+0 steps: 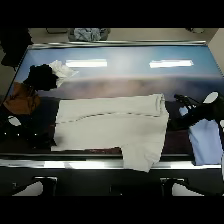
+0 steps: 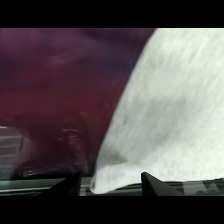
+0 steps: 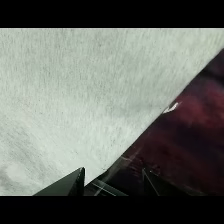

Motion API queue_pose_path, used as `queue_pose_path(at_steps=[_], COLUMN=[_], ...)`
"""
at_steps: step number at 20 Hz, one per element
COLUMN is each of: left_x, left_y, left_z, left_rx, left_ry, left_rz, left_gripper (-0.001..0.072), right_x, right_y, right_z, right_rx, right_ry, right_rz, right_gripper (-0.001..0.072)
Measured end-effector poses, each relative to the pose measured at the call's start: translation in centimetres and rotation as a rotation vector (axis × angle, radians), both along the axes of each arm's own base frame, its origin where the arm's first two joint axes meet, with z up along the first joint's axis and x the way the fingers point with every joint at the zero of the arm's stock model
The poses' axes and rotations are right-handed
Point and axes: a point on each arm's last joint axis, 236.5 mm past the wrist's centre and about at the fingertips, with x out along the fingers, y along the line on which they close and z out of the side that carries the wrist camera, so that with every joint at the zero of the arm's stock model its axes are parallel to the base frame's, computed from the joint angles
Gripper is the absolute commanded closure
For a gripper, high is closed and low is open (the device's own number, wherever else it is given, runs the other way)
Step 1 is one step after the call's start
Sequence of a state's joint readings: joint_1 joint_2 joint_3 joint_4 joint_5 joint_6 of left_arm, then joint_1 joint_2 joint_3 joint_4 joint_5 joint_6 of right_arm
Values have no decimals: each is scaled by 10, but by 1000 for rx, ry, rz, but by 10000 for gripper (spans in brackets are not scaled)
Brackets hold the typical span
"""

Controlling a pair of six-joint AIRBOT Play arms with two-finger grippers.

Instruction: Fold the shirts.

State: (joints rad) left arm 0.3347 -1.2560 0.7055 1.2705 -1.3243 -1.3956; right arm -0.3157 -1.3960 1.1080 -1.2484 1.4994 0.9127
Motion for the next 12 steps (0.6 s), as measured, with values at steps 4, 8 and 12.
queue_pose_path(at_steps=[4,8,12], left_x=[-9,-12,-14], left_y=[-13,-18,-20], left_z=[-6,-12,-14], left_rx=[-43,-54,-58], left_ry=[11,11,14], left_rz=[33,65,67], left_gripper=[483,680,680], right_x=[-5,-30,-70], right_y=[0,-2,12], right_z=[-1,-7,-22], right_rx=[0,-27,-20], right_ry=[11,57,73], right_rz=[7,25,19], right_gripper=[241,222,193])
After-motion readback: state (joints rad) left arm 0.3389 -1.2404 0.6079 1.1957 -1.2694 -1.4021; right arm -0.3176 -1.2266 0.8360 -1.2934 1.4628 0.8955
